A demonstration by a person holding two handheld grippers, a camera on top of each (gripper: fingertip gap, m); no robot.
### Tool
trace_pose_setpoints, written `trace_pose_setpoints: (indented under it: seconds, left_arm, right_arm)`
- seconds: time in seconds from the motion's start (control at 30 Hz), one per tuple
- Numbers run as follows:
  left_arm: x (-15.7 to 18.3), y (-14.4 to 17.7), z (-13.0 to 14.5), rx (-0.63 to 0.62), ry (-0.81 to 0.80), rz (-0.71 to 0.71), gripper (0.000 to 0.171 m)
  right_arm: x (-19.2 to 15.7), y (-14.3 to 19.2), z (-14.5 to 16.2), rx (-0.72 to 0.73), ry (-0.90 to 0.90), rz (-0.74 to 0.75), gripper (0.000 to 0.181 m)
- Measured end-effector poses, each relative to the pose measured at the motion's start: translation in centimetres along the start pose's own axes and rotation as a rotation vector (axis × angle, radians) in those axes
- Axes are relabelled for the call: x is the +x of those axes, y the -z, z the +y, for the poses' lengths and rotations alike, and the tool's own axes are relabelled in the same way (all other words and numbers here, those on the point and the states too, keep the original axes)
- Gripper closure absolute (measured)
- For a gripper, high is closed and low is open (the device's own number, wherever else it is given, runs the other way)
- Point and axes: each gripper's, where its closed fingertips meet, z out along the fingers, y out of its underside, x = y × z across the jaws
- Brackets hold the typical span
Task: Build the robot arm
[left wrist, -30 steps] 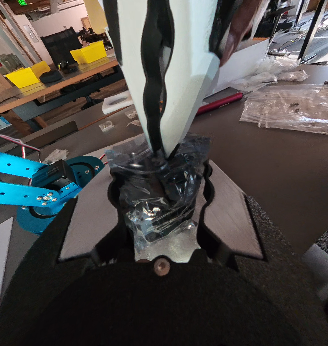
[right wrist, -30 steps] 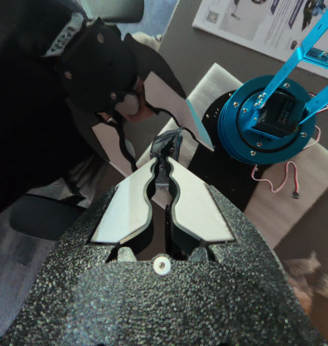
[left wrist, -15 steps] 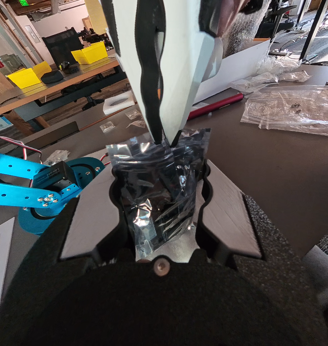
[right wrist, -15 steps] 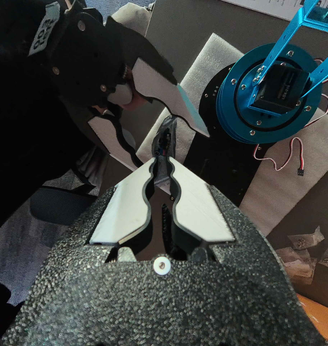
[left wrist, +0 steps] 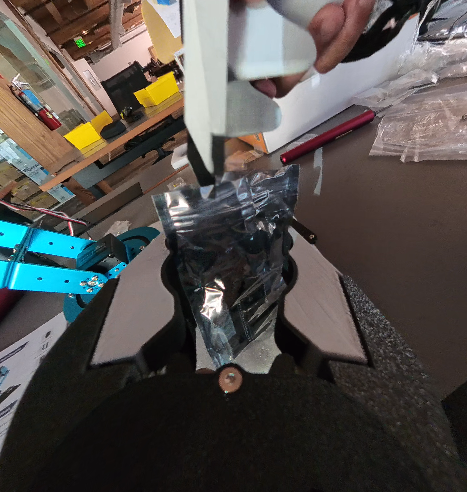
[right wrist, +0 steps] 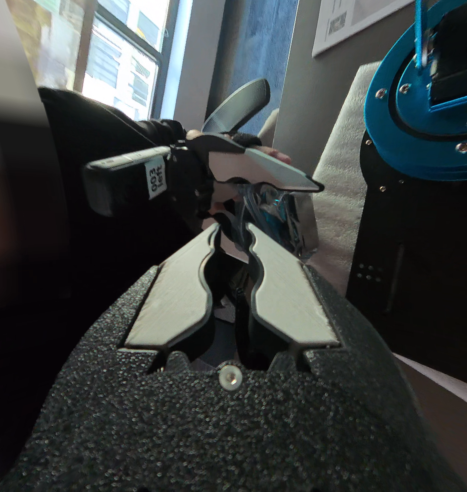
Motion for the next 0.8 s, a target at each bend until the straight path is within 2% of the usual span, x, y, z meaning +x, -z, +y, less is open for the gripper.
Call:
trace_pose_setpoints:
  seconds: [0.07, 0.13, 0.2, 0.3, 0.4, 0.5, 0.63, 0.8]
  left_arm:
    - [0.3, 0.0, -0.1, 0.006, 0.01, 0.009, 0.093]
    - [0.5, 0.1, -0.2, 0.005, 0.015, 0.017, 0.094]
    - [0.7, 0.0, -0.1, -0.001, 0.014, 0.024, 0.096]
    - [0.9, 0.0, 0.2, -0.01, 0.012, 0.017, 0.094]
    - [0.9, 0.1, 0.4, -0.02, 0.001, 0.017, 0.098]
    - [0.9, 0.0, 0.7, -0.032, 0.008, 0.022, 0.098]
    - [0.9, -0.1, 0.8, -0.033, -0.005, 0.013, 0.099]
    - [1.1, -0.1, 0.9, -0.04, -0.003, 0.017, 0.1]
  right_arm:
    - [-0.5, 0.7, -0.7, 0.043, -0.012, -0.007, 0.157]
    - [0.3, 1.4, -0.3, 0.01, 0.011, 0.104, 0.159]
    - [1.2, 1.3, 0.3, -0.042, 0.033, 0.21, 0.169]
    - [2.1, 1.0, 0.4, -0.051, -0.063, 0.278, 0.179]
    - [1.6, 1.1, 0.6, -0.019, -0.176, 0.2, 0.173]
    - [0.5, 2.4, 0.0, 0.041, -0.168, 0.186, 0.167]
    - [0.9, 3.5, 0.8, 0.03, -0.149, 0.292, 0.17]
    - [2.1, 1.8, 2.2, -0.005, -0.238, 0.242, 0.172]
